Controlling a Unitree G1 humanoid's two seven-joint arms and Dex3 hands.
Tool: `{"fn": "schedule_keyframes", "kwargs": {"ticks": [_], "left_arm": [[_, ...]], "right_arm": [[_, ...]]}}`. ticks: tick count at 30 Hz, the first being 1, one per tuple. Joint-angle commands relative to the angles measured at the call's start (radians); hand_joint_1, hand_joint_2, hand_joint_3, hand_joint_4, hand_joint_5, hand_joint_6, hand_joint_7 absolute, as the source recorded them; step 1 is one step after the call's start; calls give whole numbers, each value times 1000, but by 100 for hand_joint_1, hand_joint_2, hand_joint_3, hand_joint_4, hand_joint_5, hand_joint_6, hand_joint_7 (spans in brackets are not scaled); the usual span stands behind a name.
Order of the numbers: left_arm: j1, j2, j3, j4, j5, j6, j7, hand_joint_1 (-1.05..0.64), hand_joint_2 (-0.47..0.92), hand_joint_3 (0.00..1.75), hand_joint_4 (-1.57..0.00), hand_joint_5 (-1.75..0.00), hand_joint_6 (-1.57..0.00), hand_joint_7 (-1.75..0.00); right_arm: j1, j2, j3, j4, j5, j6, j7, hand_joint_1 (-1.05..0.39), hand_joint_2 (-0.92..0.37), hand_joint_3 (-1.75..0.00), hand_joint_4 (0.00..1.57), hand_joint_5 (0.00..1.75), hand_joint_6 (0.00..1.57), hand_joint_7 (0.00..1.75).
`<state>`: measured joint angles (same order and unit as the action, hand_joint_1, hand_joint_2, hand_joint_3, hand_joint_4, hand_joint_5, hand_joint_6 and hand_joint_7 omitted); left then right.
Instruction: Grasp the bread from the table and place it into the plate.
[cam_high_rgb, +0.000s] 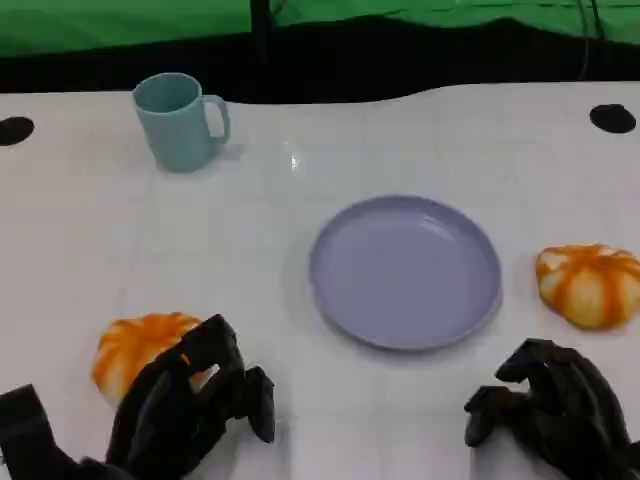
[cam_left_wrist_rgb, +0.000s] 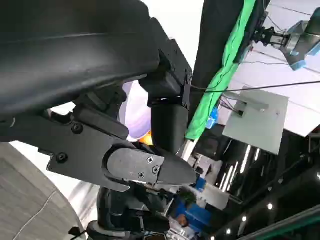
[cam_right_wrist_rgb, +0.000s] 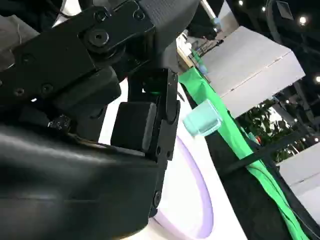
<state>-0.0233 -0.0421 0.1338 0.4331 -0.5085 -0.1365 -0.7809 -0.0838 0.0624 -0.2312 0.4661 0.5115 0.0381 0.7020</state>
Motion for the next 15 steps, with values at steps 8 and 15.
{"fn": "schedule_keyframes", "kwargs": {"ticks": [8,15], "left_arm": [[-5,10,9,6,5,-9,-12,-71,92,20,-87,-175,-65,-169],[-5,12,7,9,9,-18,-17,-71,92,21,-85,-175,-62,-172]], "right_arm": [[-13,-17,-5,14,4,-9,15,-103,-77,-1,157,69,157,28],[-11,-14,-8,6,9,8,7,-103,-75,0,157,70,157,29]]}}
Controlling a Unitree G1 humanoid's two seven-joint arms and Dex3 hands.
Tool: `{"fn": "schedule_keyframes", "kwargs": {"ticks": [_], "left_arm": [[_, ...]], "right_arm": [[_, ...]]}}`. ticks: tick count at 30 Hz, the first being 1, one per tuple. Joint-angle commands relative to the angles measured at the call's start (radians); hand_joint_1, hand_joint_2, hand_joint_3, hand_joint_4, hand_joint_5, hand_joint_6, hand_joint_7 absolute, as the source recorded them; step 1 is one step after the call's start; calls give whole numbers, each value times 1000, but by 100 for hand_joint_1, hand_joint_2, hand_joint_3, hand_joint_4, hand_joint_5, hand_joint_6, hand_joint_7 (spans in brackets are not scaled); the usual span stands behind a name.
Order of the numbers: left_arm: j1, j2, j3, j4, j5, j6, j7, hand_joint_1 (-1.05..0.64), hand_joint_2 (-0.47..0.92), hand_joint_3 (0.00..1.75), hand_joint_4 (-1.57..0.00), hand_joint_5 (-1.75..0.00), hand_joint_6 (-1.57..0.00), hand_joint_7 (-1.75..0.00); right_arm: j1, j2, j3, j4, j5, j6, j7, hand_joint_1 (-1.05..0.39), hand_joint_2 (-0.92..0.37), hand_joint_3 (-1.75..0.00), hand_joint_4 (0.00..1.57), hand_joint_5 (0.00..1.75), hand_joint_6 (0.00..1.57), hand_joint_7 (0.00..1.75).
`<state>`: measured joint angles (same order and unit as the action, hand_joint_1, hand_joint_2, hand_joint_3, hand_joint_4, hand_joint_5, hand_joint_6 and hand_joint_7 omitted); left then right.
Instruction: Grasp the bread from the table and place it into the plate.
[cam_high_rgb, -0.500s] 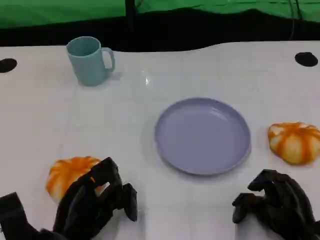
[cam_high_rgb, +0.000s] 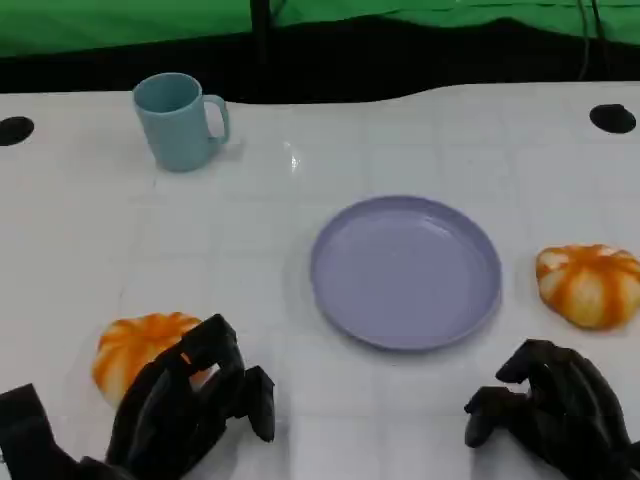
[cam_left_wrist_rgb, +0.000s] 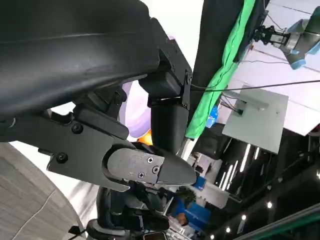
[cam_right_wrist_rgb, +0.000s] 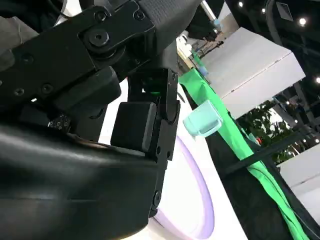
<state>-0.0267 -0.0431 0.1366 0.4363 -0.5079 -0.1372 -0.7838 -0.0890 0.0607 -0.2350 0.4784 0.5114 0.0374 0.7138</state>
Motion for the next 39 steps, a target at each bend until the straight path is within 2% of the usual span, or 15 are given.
{"fn": "schedule_keyframes", "kwargs": {"ticks": [1,4,7,9,13,15,22,23,25,27,28,29,31,34,39], "left_arm": [[-2,13,5,6,8,-16,-13,-71,92,21,-85,-175,-62,-172],[6,3,10,-10,14,-33,14,-70,92,20,-84,-175,-65,-155],[20,8,0,-32,56,-89,35,-71,92,20,-83,-175,-66,-149],[34,17,-12,-51,121,-187,53,-73,92,27,-66,-175,-57,-139],[35,38,-27,-75,168,-236,69,-71,92,29,-51,-175,-54,-123],[29,47,-30,-79,169,-247,65,-70,92,25,-52,-165,-58,-100],[26,94,-48,-108,291,-342,143,-68,92,26,-51,-150,-63,-71],[30,109,-54,-126,325,-348,165,-68,92,28,-51,-138,-61,-60],[36,125,-64,-149,363,-351,196,-68,92,29,-52,-132,-60,-53],[39,130,-73,-154,366,-349,209,-68,92,29,-52,-130,-60,-50],[44,170,-81,-213,393,-302,208,-68,92,29,-52,-129,-60,-49],[49,200,-88,-259,413,-264,209,-68,92,25,-45,-110,-53,-33],[59,252,-97,-345,447,-192,212,-68,92,21,-40,-95,-49,-20],[71,295,-109,-419,487,-138,232,-67,92,18,-37,-89,-47,-14],[97,393,-130,-596,704,-31,301,-67,92,11,-20,-76,-31,-2]], "right_arm": [[-6,-12,-4,-6,10,10,-5,-103,-75,0,157,70,157,30],[-5,-12,-2,-8,4,2,-5,-103,-76,0,157,70,157,30],[-3,-12,-2,-8,5,1,-1,-103,-76,0,157,70,157,30],[0,-11,-1,-12,5,4,-3,-103,-76,0,157,71,157,30],[3,-10,-1,-16,8,8,-4,-104,-75,0,156,71,157,30],[3,-10,-2,-17,9,13,-6,-104,-75,0,156,70,157,30],[3,-9,-1,-18,4,7,-7,-103,-76,-1,157,70,157,30],[3,-10,0,-19,4,7,-7,-104,-76,-1,157,70,157,30],[3,-10,0,-20,3,7,-7,-104,-76,-1,157,70,157,30],[4,-10,0,-20,3,7,-8,-104,-76,-1,157,71,157,31],[5,-11,0,-22,4,9,-9,-104,-76,-1,157,71,157,31],[7,-12,-1,-23,4,11,-10,-104,-76,-1,157,70,157,31],[9,-10,-2,-27,7,19,-15,-104,-76,0,157,70,157,31],[9,-10,-4,-31,9,26,-17,-104,-75,0,157,70,157,31],[1,-13,-5,-23,7,18,-11,-104,-76,0,157,70,157,31]]}}
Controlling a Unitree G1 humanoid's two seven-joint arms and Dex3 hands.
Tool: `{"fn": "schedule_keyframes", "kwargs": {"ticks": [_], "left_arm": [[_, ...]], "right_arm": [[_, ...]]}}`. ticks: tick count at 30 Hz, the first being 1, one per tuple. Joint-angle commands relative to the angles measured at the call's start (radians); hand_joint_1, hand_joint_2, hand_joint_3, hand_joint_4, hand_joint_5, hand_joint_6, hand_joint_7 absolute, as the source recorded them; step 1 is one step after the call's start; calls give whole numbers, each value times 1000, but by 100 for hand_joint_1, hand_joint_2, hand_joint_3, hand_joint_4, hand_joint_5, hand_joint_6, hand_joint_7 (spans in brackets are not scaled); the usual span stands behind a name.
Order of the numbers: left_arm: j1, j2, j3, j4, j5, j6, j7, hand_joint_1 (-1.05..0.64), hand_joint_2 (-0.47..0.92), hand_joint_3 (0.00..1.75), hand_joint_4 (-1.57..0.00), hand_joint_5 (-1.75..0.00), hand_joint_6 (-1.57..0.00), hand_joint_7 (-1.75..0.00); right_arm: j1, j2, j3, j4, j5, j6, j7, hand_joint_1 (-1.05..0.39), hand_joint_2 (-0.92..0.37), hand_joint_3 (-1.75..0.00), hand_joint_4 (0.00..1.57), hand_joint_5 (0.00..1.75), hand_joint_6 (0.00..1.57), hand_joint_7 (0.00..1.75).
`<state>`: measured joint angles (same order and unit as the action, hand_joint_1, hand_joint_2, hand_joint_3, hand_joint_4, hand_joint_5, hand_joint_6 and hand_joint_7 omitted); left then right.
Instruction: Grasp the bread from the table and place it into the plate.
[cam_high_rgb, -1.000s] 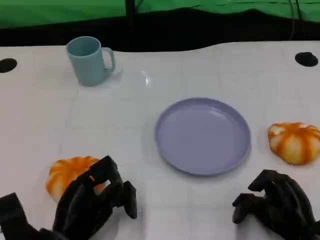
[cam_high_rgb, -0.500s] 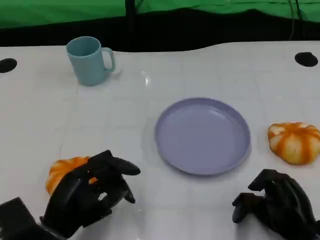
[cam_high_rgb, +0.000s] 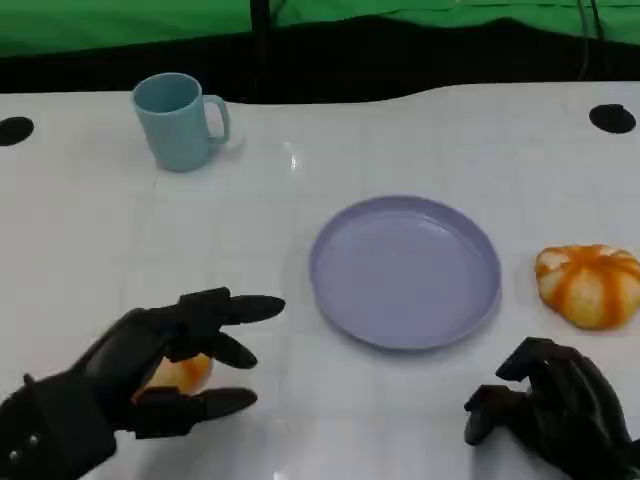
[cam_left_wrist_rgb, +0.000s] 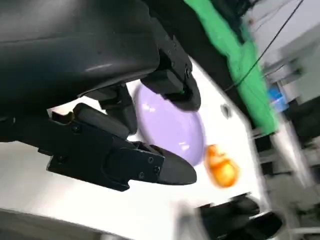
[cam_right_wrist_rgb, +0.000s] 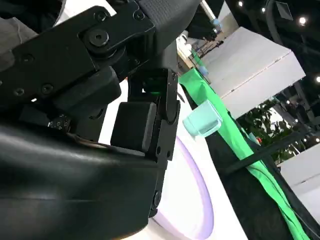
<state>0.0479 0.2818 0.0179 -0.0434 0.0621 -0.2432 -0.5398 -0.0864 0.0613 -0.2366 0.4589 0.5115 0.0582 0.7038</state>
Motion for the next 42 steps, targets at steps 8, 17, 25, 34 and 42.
{"fn": "schedule_keyframes", "kwargs": {"ticks": [8,17,25,34,42], "left_arm": [[56,170,-73,-344,586,213,134,-75,92,14,-12,-67,-26,0],[61,176,-138,-438,869,316,127,-70,92,5,-13,-59,-27,0],[30,177,-182,-440,1018,361,81,-70,92,1,-25,-38,-28,0],[-45,183,-248,-298,1116,367,94,-69,86,0,-36,-29,-30,0],[-124,154,-298,-128,1171,408,98,-67,84,0,-39,-26,-31,0]], "right_arm": [[-3,-16,-1,-3,1,-10,0,-104,-77,-1,157,72,157,32],[0,-19,-2,-8,4,4,-7,-103,-76,0,156,73,157,33],[5,-21,-1,-17,5,15,-8,-103,-76,0,155,73,157,32],[5,-14,-1,-19,6,14,-14,-104,-75,0,156,74,157,34],[9,-14,0,-22,7,14,-12,-103,-75,0,155,73,157,33]]}}
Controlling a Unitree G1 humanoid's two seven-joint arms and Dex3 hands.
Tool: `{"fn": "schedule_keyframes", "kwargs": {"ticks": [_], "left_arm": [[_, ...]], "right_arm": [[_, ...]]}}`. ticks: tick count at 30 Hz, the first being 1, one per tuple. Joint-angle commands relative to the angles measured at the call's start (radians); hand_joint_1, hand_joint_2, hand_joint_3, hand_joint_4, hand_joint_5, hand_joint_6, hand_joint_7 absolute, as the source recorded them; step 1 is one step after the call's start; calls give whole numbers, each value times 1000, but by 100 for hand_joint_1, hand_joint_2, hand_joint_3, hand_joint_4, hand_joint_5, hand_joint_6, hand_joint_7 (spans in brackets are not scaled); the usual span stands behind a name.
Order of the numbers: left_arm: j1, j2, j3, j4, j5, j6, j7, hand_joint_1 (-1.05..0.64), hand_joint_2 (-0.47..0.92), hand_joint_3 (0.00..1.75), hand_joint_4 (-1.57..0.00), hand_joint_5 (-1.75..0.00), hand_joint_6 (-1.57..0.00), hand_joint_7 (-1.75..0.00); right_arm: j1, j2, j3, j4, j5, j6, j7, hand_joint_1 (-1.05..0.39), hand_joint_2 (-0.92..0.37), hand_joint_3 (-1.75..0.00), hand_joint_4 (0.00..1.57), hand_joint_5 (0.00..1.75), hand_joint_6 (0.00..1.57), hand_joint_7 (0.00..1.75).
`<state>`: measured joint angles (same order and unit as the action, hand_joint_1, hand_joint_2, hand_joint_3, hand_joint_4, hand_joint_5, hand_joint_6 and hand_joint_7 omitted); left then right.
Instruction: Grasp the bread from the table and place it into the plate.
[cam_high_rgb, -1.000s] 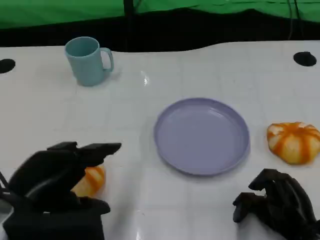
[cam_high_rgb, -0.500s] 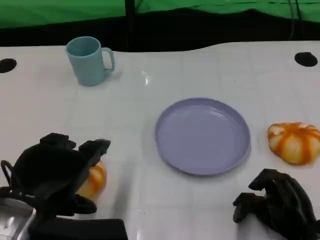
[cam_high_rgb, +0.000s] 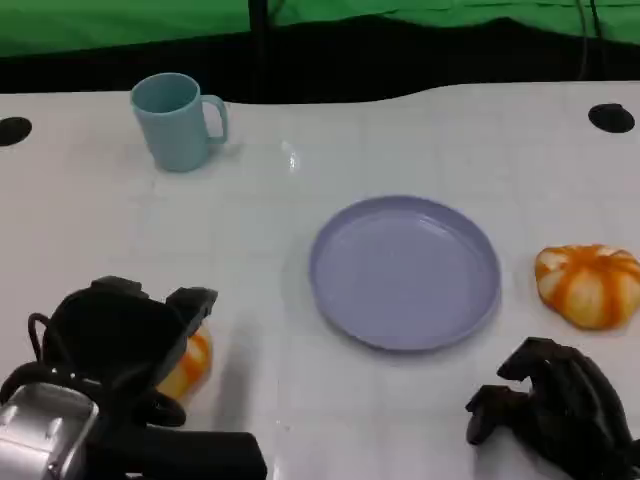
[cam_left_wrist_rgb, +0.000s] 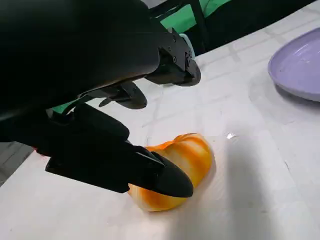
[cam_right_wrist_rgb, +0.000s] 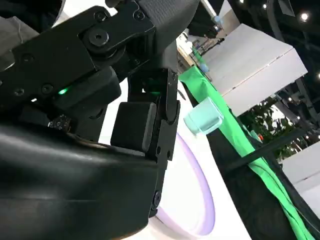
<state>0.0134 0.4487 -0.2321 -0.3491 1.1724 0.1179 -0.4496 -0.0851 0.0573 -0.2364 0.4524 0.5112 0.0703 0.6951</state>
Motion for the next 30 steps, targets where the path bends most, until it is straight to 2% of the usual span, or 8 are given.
{"fn": "schedule_keyframes", "kwargs": {"ticks": [1,10,11,14,22,27,29,30], "left_arm": [[-115,-21,-65,231,76,61,11,-65,82,0,-40,-26,-31,-1],[-194,-20,-131,397,83,109,59,-65,82,0,-40,-28,-30,0],[-206,-24,-138,428,82,115,67,-63,81,0,-45,-32,-31,0],[-227,-23,-154,485,73,119,104,-61,81,0,-48,-36,-31,0],[-264,-22,-182,597,16,107,209,-54,82,0,-41,-56,-33,0],[-289,-25,-193,666,-43,90,249,-48,83,1,-42,-57,-35,-1],[-299,-25,-198,692,-65,83,258,-45,87,0,-40,-87,-39,0],[-305,-23,-199,709,-83,69,270,-44,87,0,-39,-92,-40,0]], "right_arm": [[8,-9,0,-16,8,2,-3,-103,-75,0,155,72,157,32],[9,-11,1,-18,8,5,-2,-102,-76,0,155,70,157,29],[11,-10,2,-23,6,7,-7,-103,-75,0,156,70,157,30],[11,-8,1,-22,7,3,-9,-103,-75,0,157,71,157,31],[11,-9,3,-22,7,0,-2,-103,-76,0,155,72,157,31],[9,-10,0,-16,12,5,3,-102,-75,0,155,71,157,30],[8,-10,-1,-15,14,8,4,-102,-75,0,155,70,157,30],[8,-11,-1,-13,13,3,8,-102,-75,0,155,70,157,30]]}}
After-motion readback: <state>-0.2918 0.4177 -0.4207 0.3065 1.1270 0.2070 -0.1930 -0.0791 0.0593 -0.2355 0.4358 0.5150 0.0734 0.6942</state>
